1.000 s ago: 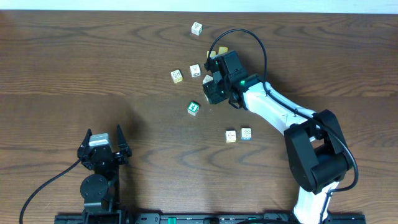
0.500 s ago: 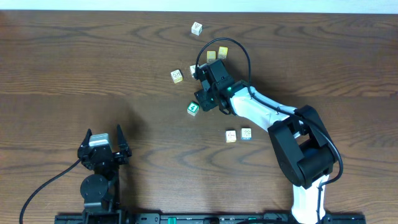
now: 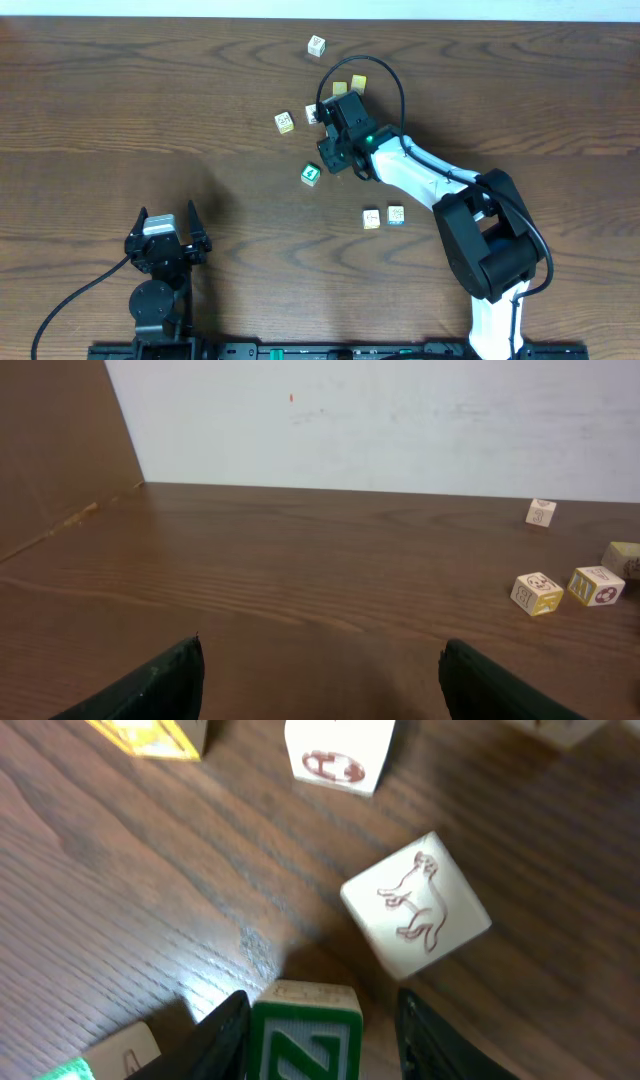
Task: Lift 4 blocks
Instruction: 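Lower and close the right gripper on the green Z block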
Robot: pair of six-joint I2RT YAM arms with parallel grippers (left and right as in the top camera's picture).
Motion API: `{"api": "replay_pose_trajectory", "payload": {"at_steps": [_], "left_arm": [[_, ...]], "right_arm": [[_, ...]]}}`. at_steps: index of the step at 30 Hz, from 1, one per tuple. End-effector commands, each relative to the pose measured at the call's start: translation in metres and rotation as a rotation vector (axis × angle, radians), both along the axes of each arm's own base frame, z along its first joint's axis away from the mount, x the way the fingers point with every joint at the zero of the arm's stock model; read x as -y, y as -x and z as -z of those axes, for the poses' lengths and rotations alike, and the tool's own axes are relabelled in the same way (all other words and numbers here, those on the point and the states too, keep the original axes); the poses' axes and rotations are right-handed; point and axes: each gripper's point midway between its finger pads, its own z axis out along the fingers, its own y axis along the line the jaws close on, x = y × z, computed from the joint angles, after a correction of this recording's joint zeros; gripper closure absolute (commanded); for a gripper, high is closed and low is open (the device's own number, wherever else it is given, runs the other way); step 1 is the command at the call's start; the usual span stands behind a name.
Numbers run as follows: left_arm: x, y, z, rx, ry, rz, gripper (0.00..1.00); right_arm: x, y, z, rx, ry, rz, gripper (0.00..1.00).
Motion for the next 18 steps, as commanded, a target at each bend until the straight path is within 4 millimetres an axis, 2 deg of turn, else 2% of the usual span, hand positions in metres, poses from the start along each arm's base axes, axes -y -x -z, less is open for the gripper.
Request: {"api": "replay_pose_trajectory", "payload": {"at_steps": [1,6,18], "left_arm": [[-0.003,0.001,0.018,-0.053,0.005,-0.018,0.24],[-0.003,0.001,0.018,-0.053,0.005,-0.018,0.24],[-0.003,0.001,0.018,-0.053,0.005,-0.018,0.25]], "right_arm": [[-0.002,-0.013,-0.015,0.033,-0.003,0.011,0.58],[-0.004,-0.013,-0.018,0.028,0.001,0.007,0.61],[-0.002,-0.003,-0.013,-0.007,0.023,0.000,0.66]]}}
